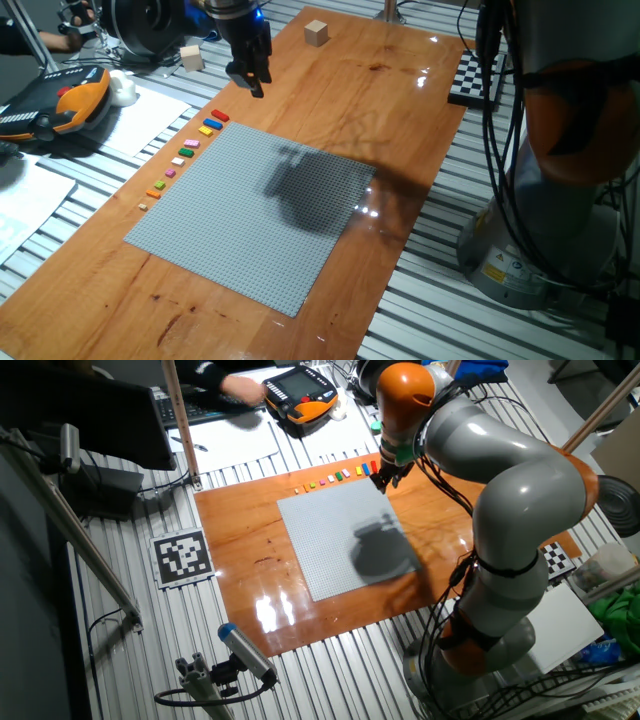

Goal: Stack small Lego blocks randomly, one at a time

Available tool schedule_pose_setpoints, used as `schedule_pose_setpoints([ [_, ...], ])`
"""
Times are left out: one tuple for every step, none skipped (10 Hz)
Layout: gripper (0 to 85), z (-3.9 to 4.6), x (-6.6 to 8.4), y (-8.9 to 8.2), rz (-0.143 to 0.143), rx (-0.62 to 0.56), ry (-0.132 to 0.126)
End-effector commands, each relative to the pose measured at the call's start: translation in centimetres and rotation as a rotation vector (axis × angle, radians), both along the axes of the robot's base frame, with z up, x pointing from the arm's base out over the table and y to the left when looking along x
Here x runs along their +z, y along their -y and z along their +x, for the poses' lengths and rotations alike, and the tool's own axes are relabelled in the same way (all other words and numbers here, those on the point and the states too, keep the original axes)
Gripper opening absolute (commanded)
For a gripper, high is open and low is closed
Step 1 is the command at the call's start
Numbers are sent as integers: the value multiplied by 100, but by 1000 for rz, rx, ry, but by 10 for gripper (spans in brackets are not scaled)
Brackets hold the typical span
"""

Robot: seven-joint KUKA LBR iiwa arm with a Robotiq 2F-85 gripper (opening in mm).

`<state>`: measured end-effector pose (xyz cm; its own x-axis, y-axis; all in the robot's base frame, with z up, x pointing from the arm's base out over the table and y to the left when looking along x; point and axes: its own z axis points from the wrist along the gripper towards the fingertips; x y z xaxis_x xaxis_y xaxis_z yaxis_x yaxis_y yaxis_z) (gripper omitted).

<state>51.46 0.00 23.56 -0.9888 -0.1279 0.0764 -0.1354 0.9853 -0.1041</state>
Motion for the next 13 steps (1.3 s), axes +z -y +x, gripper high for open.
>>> schedule_pose_setpoints([
  [0, 1, 0, 0, 0, -1, -2],
  [0, 1, 0, 0, -2, -3, -6],
  [0, 1, 0, 0, -2, -3, -6],
  [0, 1, 0, 0, -4, -47, 16],
  [0, 1, 0, 0, 24, -58, 56],
  [0, 1, 0, 0, 89, -80, 51],
  [0, 1, 0, 0, 94, -94, 46],
  [0, 1, 0, 0, 93, -97, 84],
  [0, 1, 0, 0, 91, -89, 107],
  [0, 1, 0, 0, 49, -89, 97],
  [0, 1, 0, 0, 44, -102, 94],
  [0, 1, 0, 0, 52, -114, 100],
  [0, 1, 0, 0, 65, -103, 108],
])
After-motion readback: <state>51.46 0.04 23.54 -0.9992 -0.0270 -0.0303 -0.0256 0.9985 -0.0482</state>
